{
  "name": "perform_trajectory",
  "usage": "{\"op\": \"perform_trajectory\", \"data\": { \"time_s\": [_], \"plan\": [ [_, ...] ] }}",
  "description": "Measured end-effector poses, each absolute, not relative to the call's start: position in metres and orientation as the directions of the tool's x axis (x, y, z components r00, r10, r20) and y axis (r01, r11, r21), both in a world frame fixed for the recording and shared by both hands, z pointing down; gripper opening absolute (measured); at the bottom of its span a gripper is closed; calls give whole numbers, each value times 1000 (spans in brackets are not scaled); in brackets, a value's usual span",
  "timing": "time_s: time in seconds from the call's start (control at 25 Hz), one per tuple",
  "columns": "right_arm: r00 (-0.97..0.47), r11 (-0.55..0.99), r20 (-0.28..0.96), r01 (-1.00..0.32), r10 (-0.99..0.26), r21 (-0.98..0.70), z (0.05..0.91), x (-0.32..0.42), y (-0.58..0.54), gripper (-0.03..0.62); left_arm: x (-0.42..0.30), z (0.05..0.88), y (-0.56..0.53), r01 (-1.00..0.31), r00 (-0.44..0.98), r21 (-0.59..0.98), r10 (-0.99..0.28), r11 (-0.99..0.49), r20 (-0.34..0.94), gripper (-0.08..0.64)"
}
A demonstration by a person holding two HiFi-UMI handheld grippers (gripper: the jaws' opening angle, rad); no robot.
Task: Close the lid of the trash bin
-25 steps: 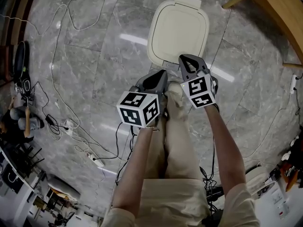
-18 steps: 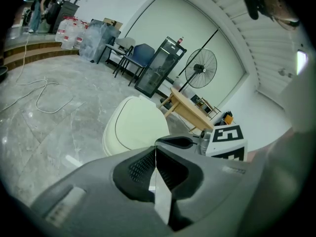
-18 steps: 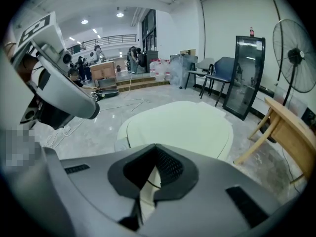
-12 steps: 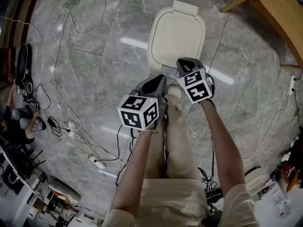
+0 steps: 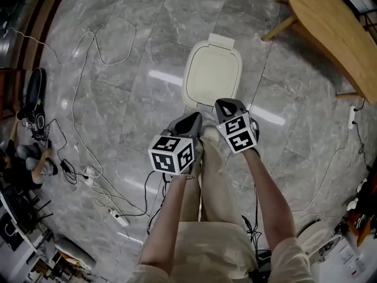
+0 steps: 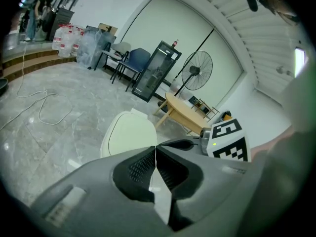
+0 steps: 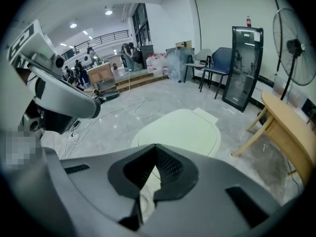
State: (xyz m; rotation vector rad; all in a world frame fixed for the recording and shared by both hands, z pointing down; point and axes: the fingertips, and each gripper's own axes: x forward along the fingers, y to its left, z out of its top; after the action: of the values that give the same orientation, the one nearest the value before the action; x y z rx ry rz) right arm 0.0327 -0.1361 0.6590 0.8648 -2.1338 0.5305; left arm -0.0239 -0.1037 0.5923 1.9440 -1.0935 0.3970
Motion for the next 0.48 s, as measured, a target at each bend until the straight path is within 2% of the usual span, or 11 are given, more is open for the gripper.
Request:
{"op": "perform_trajectory", "data": {
  "time_s": [0.48],
  "plan": [
    [-519,630,711,-764,-474,-137,563,46,-124,5,-32,519,-108,-828,553,470,-577,-304,601,23]
  ]
}}
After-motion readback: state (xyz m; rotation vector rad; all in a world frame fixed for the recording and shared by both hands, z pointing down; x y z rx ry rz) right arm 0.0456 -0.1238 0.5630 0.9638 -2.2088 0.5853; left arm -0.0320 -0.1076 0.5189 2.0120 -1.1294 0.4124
